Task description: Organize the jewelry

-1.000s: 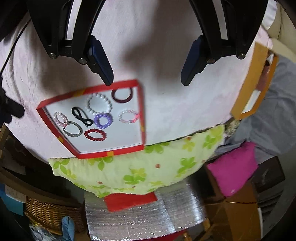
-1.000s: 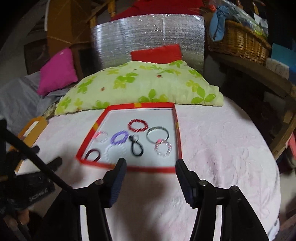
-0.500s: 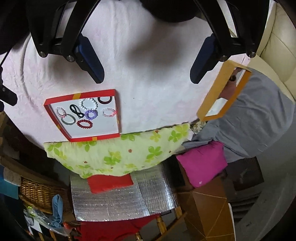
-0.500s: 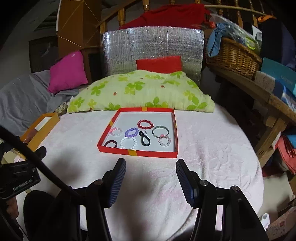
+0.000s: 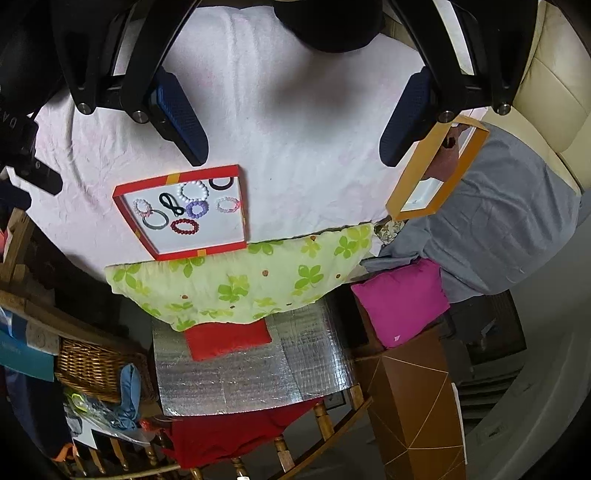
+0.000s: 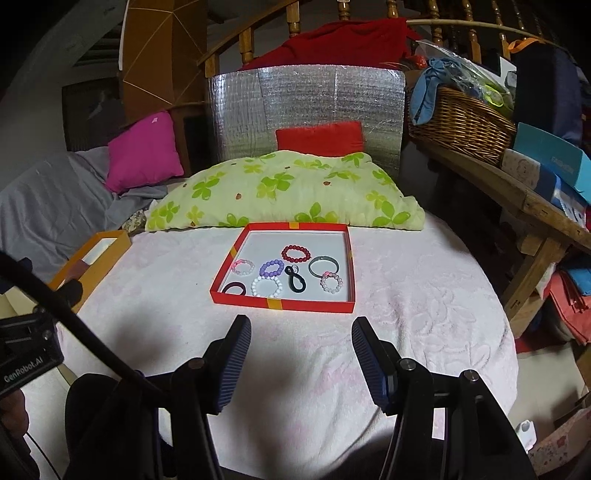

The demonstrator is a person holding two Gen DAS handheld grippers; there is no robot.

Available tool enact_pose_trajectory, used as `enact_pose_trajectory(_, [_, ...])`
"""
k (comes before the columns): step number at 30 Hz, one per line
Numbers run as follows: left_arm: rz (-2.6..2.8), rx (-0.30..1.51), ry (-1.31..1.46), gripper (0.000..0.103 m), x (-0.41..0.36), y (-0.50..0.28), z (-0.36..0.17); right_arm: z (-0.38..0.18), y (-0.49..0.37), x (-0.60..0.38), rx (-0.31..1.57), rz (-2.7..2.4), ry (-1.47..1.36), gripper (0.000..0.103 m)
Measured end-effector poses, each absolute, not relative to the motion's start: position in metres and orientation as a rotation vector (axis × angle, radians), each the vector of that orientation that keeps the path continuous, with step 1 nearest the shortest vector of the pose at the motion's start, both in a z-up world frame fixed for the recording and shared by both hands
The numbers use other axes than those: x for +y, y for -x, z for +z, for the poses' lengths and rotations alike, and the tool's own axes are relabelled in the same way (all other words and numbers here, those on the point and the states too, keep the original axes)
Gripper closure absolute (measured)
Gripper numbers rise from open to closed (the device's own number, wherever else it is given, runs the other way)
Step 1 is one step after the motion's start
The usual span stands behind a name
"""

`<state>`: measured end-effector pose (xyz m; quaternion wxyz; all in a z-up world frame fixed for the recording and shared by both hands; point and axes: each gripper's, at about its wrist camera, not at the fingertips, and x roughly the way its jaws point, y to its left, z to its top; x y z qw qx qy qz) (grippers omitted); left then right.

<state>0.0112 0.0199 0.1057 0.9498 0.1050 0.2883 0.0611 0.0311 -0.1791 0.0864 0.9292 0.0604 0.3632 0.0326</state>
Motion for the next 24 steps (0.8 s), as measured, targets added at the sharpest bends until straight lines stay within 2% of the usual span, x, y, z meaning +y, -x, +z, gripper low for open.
enact_pose_trajectory(24, [0.13,0.571,-0.151,0.009,0.037,-0.009,0.11,0.09,-0.031,-0.17,0.747,0.058,-0.154,0.042])
